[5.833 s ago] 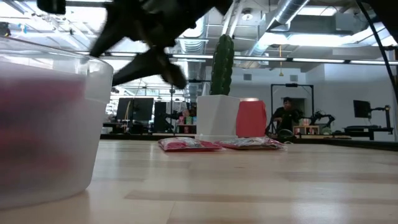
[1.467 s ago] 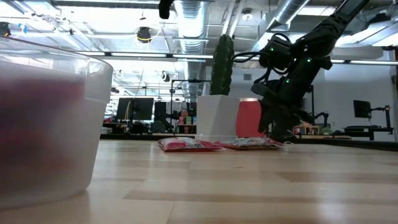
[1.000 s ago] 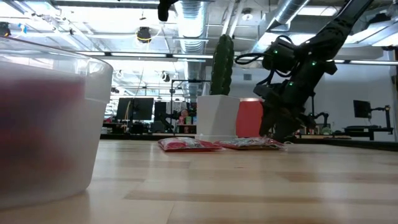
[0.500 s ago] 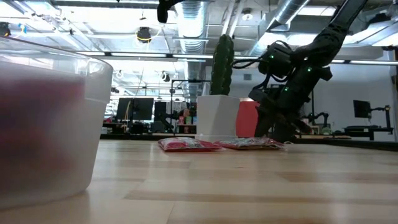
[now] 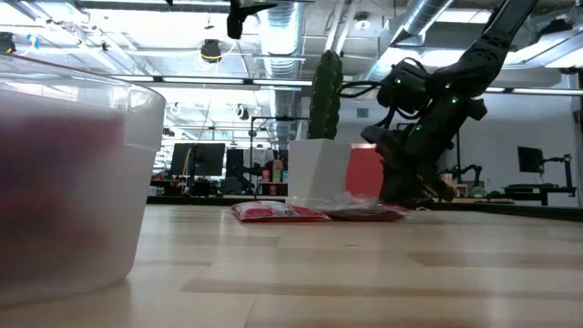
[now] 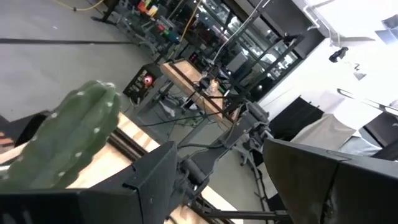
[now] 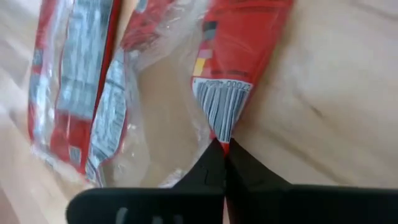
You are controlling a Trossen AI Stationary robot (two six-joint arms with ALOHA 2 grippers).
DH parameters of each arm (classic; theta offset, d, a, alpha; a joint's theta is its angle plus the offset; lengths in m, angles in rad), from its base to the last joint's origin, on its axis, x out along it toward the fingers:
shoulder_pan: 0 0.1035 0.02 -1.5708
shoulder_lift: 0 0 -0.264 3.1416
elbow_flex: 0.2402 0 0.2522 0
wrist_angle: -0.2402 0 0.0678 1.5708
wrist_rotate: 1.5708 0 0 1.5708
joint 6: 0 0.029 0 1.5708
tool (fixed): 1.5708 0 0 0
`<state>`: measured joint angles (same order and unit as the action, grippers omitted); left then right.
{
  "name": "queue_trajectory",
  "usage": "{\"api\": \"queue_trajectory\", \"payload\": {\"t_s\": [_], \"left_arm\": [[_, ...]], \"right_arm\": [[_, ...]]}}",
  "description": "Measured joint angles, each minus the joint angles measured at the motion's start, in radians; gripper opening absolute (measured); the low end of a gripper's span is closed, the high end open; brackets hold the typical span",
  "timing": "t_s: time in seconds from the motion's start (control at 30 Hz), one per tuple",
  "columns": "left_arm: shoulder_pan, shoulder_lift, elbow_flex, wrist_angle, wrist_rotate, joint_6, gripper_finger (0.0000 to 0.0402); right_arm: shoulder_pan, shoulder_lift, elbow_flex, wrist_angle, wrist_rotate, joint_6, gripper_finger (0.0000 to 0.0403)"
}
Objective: Sort popcorn bags into baskets
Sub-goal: Put the right red popcorn bag into the transparent bin
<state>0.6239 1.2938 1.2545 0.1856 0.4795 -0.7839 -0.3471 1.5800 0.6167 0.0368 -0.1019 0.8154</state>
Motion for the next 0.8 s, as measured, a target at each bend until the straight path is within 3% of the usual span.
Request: {"api": "queue_trajectory", "payload": {"t_s": [0.3, 0.57, 0.8], "left_arm": [[0.072, 0.000, 0.000, -0.083, 0.131, -0.089, 0.0229], [0.092, 0.000, 0.000, -0.099, 0.165, -0.198, 0.0229], [0.055, 0.000, 0.000, -0.176, 0.183, -0.168, 0.0229]], "right_arm": [[0.029, -0.096, 0.050, -0.006, -0.034, -0.013, 0.0008], [0.095, -0.293, 0.110, -0.014, -0.030, 0.008, 0.0007], [0.218, -0.406, 0.137, -0.008, 0.167, -0.012, 0.0005]]}}
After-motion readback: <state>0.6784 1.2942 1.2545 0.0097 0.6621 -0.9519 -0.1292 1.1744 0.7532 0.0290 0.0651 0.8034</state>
